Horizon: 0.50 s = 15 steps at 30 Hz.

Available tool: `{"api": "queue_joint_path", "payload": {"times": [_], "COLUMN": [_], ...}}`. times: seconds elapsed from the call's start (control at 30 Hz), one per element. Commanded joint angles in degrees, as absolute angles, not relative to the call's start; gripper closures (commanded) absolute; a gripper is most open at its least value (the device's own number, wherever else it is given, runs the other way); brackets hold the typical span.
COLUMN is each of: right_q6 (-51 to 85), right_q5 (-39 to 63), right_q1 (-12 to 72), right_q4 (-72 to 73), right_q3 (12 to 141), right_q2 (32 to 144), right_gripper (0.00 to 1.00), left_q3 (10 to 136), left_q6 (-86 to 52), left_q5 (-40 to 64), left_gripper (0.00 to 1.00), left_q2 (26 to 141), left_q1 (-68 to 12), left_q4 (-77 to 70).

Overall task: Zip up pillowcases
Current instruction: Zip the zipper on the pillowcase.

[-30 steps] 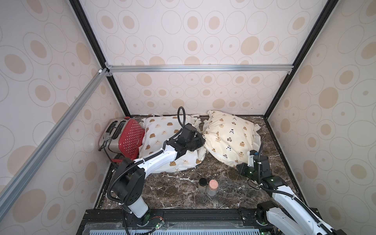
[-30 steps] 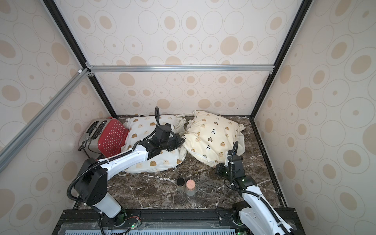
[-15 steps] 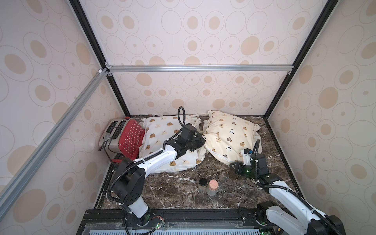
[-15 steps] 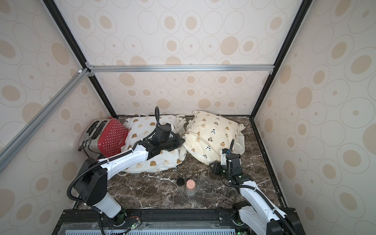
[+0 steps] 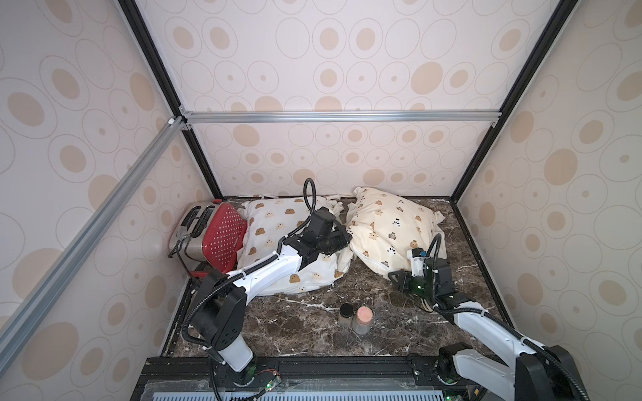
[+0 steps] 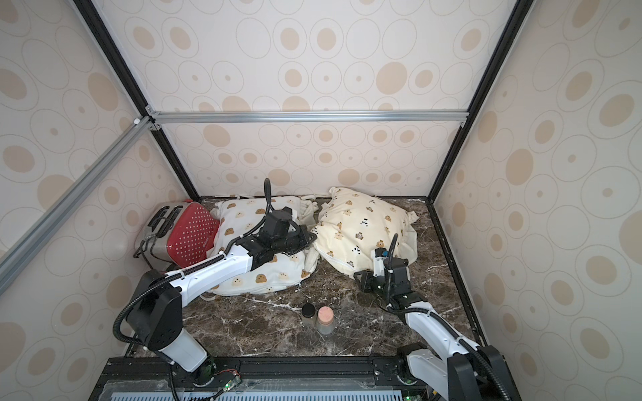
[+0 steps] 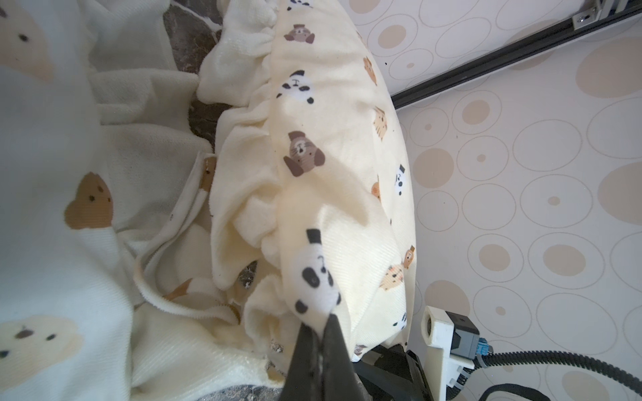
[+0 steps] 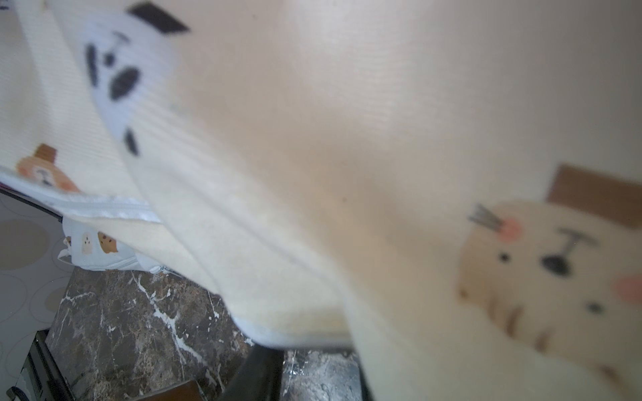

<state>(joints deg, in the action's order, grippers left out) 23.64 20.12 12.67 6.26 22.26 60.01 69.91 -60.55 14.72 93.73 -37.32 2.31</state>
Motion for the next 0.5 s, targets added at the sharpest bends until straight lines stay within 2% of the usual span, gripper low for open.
{"api": "queue_joint_path", "payload": {"times": [0.0, 0.07, 0.33, 0.47], "right_q6": [21.81, 21.64, 22.15, 21.47], "right_q5": [20.26, 19.75, 16.79, 16.47], "right_q1": [12.3, 12.3, 12.3, 12.3], "right_q4": [9.66, 9.47, 9.22, 9.39], "right_q3": [21.81, 21.79, 20.92, 21.07], "right_q2": [59.02, 58.89, 58.12, 58.17], "right_gripper": [0.64, 0.65, 0.79, 0.8], "left_q3": [73.14, 73.19, 73.24, 73.21], "left_q6": [-59.24, -59.24, -59.24, -59.33], "left_q5": [15.11, 15.04, 15.05, 15.2], "left_gripper": [1.0, 1.0, 1.0, 1.0], "left_q2": [92.13, 92.35, 92.55, 92.72], "left_q1": [-36.92, -36.98, -37.0, -36.99], "left_q4": [1.96, 2.01, 2.18, 2.1]}}
